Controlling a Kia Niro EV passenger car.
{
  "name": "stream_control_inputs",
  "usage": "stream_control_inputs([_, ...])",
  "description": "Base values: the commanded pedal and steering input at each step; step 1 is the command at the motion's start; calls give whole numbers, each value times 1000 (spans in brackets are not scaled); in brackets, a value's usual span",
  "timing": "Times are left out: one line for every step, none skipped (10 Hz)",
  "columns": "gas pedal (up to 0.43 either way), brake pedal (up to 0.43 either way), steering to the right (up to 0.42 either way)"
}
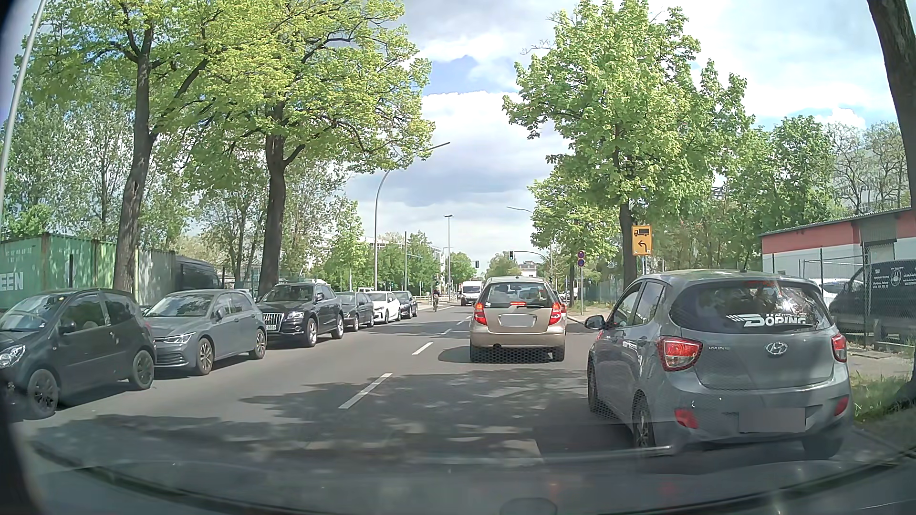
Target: Follow the waypoints while adhering to traffic rules and regulations
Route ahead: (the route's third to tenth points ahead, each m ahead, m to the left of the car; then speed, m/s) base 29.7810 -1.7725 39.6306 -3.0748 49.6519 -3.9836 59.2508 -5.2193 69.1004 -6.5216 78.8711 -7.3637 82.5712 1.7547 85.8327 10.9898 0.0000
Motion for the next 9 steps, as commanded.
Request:
stream_control_inputs([0,421,-9])
stream_control_inputs([0,445,-9])
stream_control_inputs([0,463,-9])
stream_control_inputs([0,463,-9])
stream_control_inputs([0,457,-9])
stream_control_inputs([0,451,-9])
stream_control_inputs([0,445,-9])
stream_control_inputs([0,433,-9])
stream_control_inputs([0,427,-9])
